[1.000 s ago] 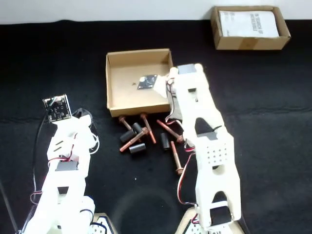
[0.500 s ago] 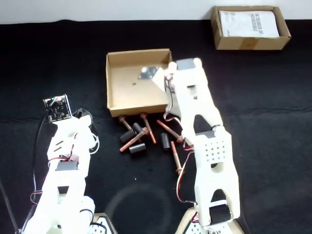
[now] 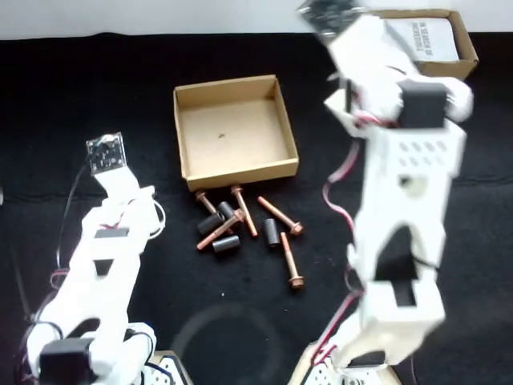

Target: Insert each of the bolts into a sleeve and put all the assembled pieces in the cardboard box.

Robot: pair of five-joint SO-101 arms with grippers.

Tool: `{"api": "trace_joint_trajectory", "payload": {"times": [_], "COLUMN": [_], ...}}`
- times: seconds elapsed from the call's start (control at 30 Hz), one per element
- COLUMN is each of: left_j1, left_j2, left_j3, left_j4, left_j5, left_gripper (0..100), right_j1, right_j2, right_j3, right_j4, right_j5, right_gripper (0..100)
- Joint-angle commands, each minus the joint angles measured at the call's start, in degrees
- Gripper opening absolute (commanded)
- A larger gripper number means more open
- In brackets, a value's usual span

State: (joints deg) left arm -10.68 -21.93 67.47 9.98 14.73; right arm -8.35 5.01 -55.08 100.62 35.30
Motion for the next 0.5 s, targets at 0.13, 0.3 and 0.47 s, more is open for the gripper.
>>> {"api": "trace_joint_trajectory", "payload": {"times": [0.13,0.3,0.47], "left_j1": [-0.57,1.27,7.25], "left_j2": [5.14,12.00,15.69], "left_j3": [-14.37,-26.86,-42.59], "left_j4": [22.59,40.53,60.22], "left_j5": [-0.44,-0.62,-18.20], "left_gripper": [1,1,1], "right_j1": [14.11,29.23,41.01], "right_j2": [-29.05,-41.98,-53.85], "right_j3": [17.10,32.66,54.73], "right_j4": [0.31,0.22,-5.93], "right_j5": [-14.86,-21.01,-23.12], "right_gripper": [0.7,0.7,0.7]}}
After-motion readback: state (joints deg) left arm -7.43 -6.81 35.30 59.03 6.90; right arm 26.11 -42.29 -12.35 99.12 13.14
